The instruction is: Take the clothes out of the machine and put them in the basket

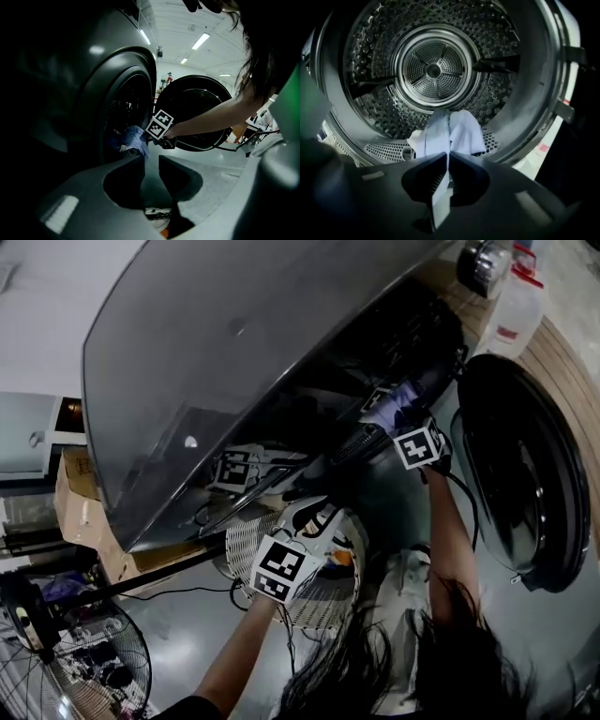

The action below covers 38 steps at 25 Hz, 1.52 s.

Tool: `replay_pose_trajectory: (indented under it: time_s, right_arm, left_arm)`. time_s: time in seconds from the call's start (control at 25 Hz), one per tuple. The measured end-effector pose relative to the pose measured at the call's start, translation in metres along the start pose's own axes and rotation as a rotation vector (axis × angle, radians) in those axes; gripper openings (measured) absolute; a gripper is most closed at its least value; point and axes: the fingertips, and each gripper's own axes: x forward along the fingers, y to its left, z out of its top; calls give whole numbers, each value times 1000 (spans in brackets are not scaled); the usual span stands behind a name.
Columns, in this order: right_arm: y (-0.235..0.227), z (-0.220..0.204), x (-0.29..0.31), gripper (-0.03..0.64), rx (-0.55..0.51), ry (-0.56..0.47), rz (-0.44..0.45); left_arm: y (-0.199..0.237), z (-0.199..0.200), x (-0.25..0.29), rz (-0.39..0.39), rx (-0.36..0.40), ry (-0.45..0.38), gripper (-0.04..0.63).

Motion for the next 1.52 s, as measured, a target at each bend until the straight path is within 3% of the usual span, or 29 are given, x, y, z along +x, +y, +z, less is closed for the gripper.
replay_pose_trajectory:
  time_s: [0.2, 0.52, 0.76, 0.96, 1.52]
  right_arm:
    - [8, 6, -30, 35, 96, -71, 24]
    - [46, 20, -115, 34, 116, -113, 98]
    - [79, 28, -185, 35, 223, -123, 150]
    - [93, 43, -240, 34, 239, -135, 172]
    - [115, 95, -379, 34, 282, -234, 229]
  left_arm:
    - [-2, -1, -23, 9, -17, 19, 101]
    - [-37, 37, -55, -35, 7, 21, 101]
    - [-59, 79, -85, -48, 122, 18, 101]
    - [-77, 102, -106, -69, 218, 18, 101]
    - [-102, 125, -166, -18, 215, -14, 101]
